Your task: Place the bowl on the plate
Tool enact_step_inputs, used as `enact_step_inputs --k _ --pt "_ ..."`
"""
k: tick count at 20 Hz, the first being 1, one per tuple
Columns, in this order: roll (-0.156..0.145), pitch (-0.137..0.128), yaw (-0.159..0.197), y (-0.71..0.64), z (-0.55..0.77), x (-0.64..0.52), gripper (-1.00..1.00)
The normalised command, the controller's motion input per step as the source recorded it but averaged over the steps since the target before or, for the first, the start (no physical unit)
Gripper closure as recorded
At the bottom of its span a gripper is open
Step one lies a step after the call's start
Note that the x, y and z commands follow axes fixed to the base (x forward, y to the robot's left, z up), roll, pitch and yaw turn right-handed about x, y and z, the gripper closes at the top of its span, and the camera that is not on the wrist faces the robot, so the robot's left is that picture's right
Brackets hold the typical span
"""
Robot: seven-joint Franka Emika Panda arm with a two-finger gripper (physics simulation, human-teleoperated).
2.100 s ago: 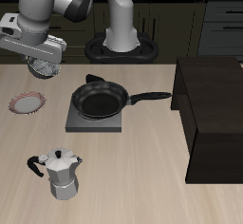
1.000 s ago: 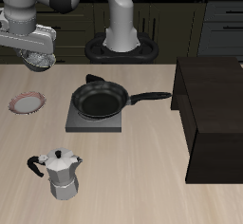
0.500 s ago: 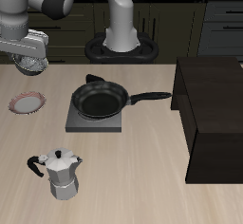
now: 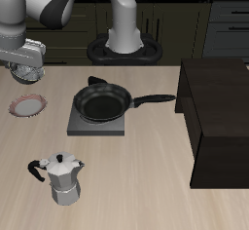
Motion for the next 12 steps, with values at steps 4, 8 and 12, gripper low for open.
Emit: enact_step_inputs --k 4,8,12 --pt "-0.005 0.036 0.019 -0.04 -0.24 0.12 1.0" --pt "-0.023 0.03 -0.002 -0.05 -0.16 0.09 1.0" --pt "-0.016 0.015 0.031 -0.03 -0.14 0.02 1.0"
